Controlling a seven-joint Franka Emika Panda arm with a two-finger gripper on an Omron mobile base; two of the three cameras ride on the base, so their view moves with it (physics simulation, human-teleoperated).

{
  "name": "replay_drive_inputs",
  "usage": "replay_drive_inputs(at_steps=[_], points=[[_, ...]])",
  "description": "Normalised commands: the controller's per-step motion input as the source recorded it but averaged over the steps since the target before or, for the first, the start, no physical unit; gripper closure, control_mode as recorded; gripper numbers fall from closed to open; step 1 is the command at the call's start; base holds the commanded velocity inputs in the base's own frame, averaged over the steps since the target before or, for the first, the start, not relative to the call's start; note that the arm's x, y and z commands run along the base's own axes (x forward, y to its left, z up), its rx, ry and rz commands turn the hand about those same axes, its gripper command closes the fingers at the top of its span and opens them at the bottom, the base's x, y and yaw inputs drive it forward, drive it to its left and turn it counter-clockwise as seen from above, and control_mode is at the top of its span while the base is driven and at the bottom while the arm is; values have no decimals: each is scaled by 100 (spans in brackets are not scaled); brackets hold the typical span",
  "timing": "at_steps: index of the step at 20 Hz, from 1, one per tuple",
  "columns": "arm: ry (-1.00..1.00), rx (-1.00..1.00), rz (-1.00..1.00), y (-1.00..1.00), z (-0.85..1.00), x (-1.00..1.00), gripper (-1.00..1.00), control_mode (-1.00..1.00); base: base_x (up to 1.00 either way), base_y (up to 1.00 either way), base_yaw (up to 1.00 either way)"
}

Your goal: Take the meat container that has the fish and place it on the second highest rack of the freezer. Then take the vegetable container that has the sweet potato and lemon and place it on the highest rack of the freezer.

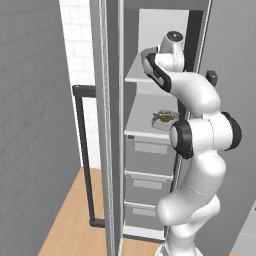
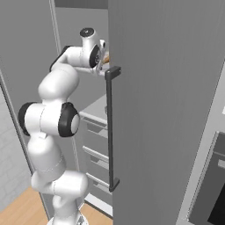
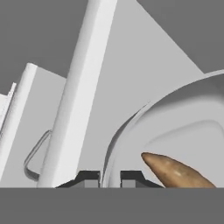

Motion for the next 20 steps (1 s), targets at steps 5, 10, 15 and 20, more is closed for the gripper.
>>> replay_drive_inputs(at_steps=[5,10,15,20], points=[[3,0,0,-12,-12,68,100,-100,0,0,0],[3,0,0,-11,-7,45,100,-100,0,0,0],[0,0,0,1,-31,2,-100,-100,0,0,0],[-17,0,0,11,-39,0,-100,-100,0,0,0]])
